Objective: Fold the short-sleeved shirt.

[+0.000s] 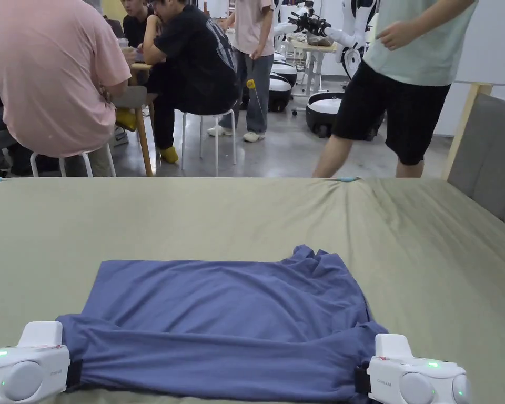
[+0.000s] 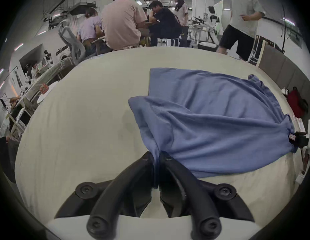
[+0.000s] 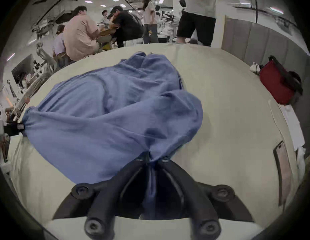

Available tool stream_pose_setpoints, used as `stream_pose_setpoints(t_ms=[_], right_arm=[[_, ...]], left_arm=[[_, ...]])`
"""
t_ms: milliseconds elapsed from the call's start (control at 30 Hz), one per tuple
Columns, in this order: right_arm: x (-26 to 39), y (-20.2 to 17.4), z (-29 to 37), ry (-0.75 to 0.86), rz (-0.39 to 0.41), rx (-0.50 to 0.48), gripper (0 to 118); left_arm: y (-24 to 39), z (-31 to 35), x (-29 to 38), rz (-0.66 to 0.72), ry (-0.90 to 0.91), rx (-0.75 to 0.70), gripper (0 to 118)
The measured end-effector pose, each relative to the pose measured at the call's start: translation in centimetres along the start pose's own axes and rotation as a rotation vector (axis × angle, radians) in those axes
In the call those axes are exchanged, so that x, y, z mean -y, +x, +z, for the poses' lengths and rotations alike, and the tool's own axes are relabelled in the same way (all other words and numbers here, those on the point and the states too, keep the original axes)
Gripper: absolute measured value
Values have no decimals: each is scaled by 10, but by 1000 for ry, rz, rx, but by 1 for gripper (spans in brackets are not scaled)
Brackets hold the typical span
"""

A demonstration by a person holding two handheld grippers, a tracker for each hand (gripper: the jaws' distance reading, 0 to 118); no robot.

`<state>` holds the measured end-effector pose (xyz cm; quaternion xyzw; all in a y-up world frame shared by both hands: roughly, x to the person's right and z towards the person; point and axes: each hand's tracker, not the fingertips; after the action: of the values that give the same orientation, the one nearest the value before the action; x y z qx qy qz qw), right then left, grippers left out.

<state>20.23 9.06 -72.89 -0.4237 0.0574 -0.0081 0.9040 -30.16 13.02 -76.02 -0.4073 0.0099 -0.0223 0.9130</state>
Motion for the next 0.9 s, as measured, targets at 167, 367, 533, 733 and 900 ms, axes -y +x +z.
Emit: stream_pose_setpoints(t_ms=[167,367,533,733,900], right_arm=[[-9,7,49,79,0,-11,8],[-6,7,114,95,58,-17,8],[29,-7,117,44,68,-8,8],[63,-18,100,68,37,45,36],[28,-52,150,298,39,27,118]], left_arm=[[-4,40,-2,1,38,33,4],[-17,94,21,9,55,64,4],[-20,101,69,40,5,84,4],[-32,93,94,145,73,97,55],[-18,137,62,47,292,5,113]])
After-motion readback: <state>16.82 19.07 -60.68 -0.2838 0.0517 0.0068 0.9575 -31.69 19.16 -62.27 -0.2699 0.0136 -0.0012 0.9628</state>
